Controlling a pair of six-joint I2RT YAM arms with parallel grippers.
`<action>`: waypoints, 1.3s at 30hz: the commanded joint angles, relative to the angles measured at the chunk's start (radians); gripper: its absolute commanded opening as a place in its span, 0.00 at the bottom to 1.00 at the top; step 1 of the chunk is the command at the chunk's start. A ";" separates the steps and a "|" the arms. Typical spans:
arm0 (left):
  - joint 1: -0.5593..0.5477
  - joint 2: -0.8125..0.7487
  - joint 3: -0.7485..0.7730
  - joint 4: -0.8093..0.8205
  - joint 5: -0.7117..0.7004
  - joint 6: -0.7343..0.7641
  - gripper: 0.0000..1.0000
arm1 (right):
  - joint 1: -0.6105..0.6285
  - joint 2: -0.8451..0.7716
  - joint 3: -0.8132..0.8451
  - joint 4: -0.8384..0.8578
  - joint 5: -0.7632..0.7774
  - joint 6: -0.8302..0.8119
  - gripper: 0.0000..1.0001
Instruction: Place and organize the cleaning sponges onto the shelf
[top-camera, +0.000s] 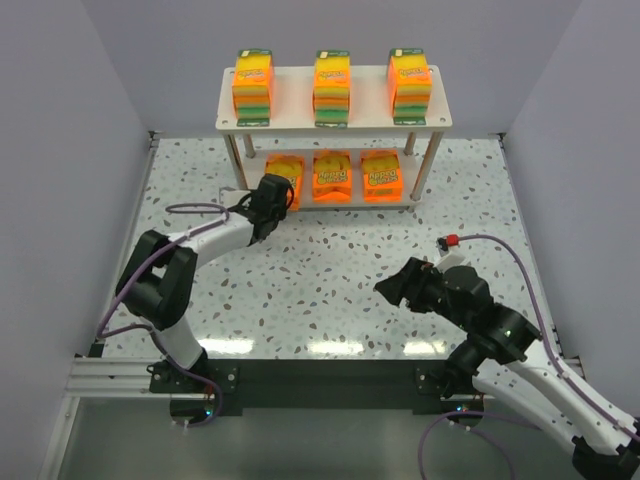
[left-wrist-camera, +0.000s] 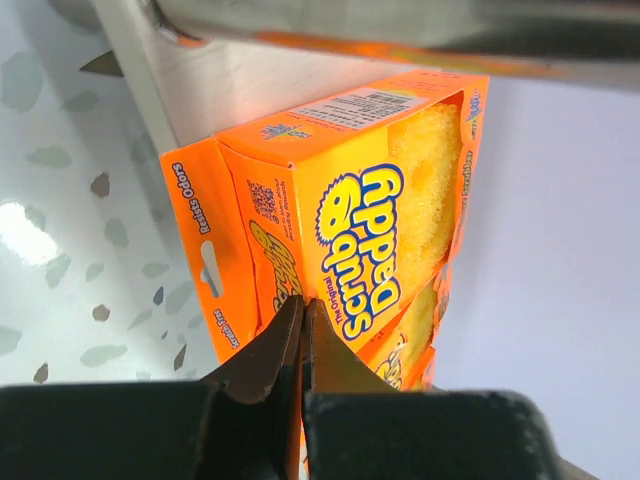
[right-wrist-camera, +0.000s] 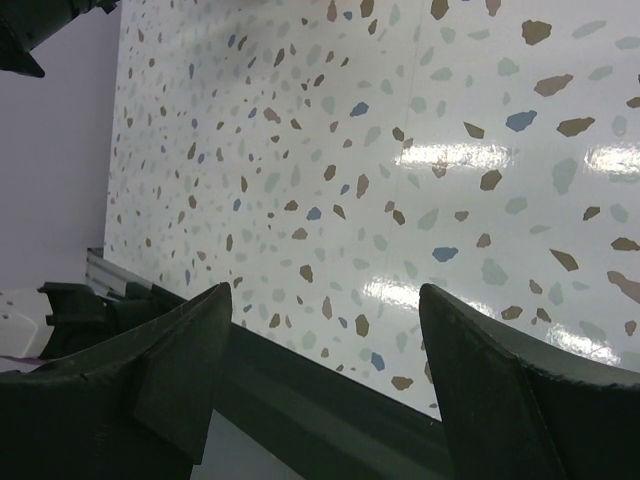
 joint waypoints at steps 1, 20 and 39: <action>-0.025 -0.006 0.057 -0.166 -0.104 -0.176 0.00 | 0.000 0.010 0.019 0.027 -0.024 -0.007 0.79; -0.008 0.093 0.118 -0.016 -0.149 -0.088 0.00 | -0.003 -0.028 0.033 -0.045 -0.005 -0.007 0.79; -0.013 -0.031 0.083 0.031 -0.095 0.062 0.69 | -0.001 0.004 0.008 -0.004 -0.021 0.000 0.80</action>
